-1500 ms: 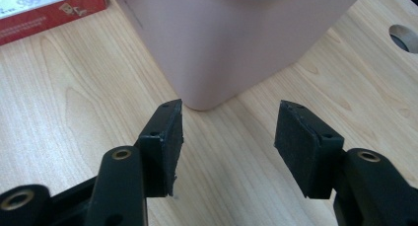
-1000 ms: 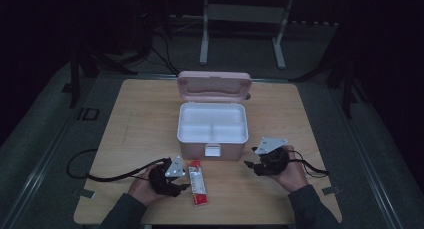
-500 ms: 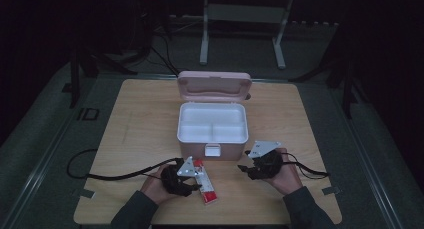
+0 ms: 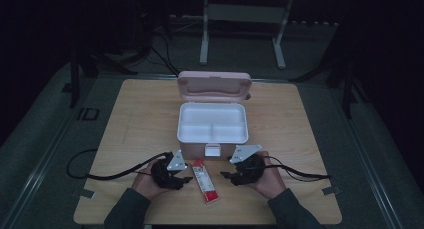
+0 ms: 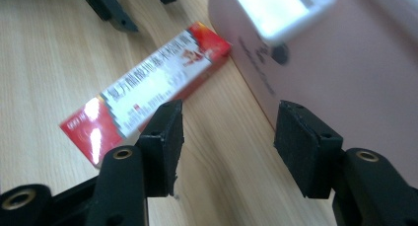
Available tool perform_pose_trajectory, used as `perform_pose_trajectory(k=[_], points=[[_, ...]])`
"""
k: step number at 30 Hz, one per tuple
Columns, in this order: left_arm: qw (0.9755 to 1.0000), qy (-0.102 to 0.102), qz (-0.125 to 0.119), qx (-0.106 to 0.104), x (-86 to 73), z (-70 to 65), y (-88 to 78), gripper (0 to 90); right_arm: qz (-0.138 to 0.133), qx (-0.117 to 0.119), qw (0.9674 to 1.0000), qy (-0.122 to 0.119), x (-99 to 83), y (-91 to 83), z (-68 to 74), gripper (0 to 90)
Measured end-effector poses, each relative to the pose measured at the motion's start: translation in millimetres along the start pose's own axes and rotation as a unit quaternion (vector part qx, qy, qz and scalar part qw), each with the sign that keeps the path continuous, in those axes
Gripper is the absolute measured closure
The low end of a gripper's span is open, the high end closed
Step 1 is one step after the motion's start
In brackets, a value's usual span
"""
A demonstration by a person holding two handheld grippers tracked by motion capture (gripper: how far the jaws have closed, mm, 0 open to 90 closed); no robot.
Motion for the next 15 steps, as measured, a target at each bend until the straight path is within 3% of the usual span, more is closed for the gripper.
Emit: perform_pose_trajectory(k=[4,7,12,15], points=[[0.9999,-0.009,-0.004,0.005,-2.0,3.8,0.3,49.6,0.0,0.016,0.9999,0.004,12.2,13.8,16.6,41.6],[0.9999,-0.012,-0.008,0.007,-2.4,5.9,-2.1,49.7,0.008,0.014,0.9998,0.011,16.1,23.6,21.7,41.7],[0.9995,-0.021,-0.013,0.018,-5.8,12.9,-8.0,49.5,-0.002,0.033,0.9976,0.061,20.8,34.3,29.4,38.0],[0.9994,-0.023,-0.015,0.023,-6.8,15.3,-10.8,49.5,0.007,0.029,0.9984,0.048,23.6,40.8,37.1,34.8]])
Point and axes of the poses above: each handheld gripper's, and its own axes: y roughly forward along the jaws, x roughly out of its top, z roughly to its left, the point moved 10 cm from there along y, roughly forward along the jaws, and after that the axes turned 2 degrees about -x, right-handed, at the moved point
